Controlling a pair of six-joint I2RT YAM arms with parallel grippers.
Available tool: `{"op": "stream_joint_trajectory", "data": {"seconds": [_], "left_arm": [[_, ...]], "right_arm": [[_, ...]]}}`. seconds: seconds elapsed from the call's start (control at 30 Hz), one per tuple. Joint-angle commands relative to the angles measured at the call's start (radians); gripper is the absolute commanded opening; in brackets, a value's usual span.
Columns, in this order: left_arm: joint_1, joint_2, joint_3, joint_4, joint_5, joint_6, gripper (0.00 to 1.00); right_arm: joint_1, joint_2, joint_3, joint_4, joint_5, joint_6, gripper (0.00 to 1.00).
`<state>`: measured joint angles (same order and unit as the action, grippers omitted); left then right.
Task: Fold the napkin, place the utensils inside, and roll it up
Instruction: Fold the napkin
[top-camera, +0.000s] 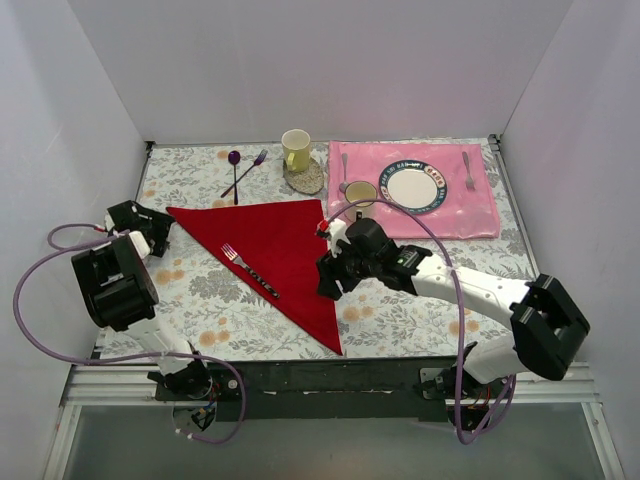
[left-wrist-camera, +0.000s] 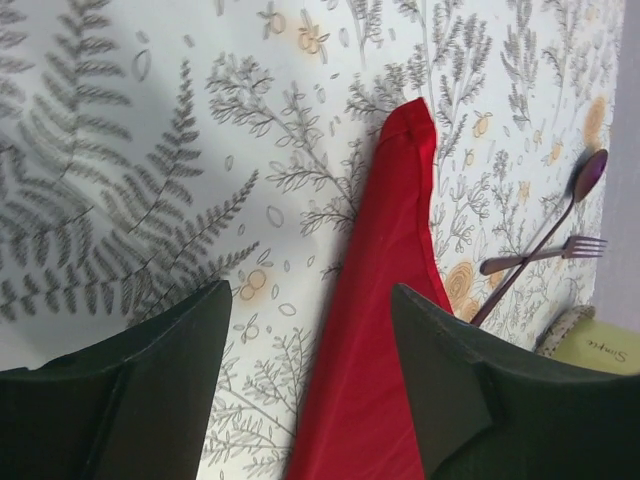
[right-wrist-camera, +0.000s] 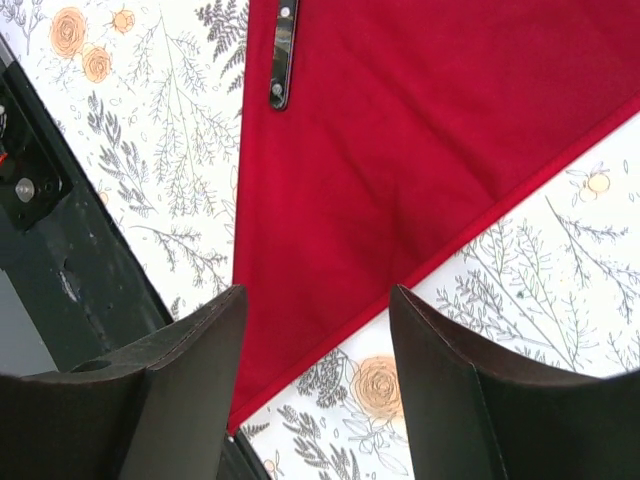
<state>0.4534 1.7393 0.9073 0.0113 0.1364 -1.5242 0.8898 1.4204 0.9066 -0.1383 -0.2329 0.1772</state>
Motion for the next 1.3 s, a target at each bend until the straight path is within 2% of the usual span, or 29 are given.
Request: {"op": "stream_joint_trajectory", "data": {"seconds": [0.0, 0.03, 0.13, 0.47, 0.67, 0.9, 1.07, 1.27], "left_arm": [[0.002, 0.055, -0.01, 0.127, 0.051, 0.059, 0.63], [0.002, 0.072, 0.004, 0.144, 0.087, 0.068, 0.6], [0.002, 0.118, 0.028, 0.148, 0.077, 0.079, 0.54], [0.002, 0.273, 0.123, 0.165, 0.077, 0.131, 0.47], [0.001, 0.29, 0.13, 0.203, 0.095, 0.142, 0.44], [0.001, 0.273, 0.133, 0.223, 0.118, 0.148, 0.32], [-0.001, 0.269, 0.169, 0.233, 0.144, 0.145, 0.15], [-0.016, 0.214, 0.191, 0.234, 0.175, 0.116, 0.06]], "right_arm": [[-0.011, -0.061, -0.034, 0.072, 0.027, 0.005, 0.67], [-0.012, -0.067, -0.037, 0.071, 0.032, 0.004, 0.67], [-0.017, -0.069, -0.035, 0.075, 0.043, -0.01, 0.67], [-0.026, -0.064, -0.028, 0.077, 0.027, -0.021, 0.67], [-0.037, -0.052, -0.037, 0.077, 0.017, -0.021, 0.67], [-0.042, -0.041, -0.032, 0.078, 0.006, -0.021, 0.67], [-0.043, -0.035, -0.029, 0.078, 0.0, -0.016, 0.67], [-0.049, -0.046, -0.046, 0.083, 0.0, -0.018, 0.67]]}}
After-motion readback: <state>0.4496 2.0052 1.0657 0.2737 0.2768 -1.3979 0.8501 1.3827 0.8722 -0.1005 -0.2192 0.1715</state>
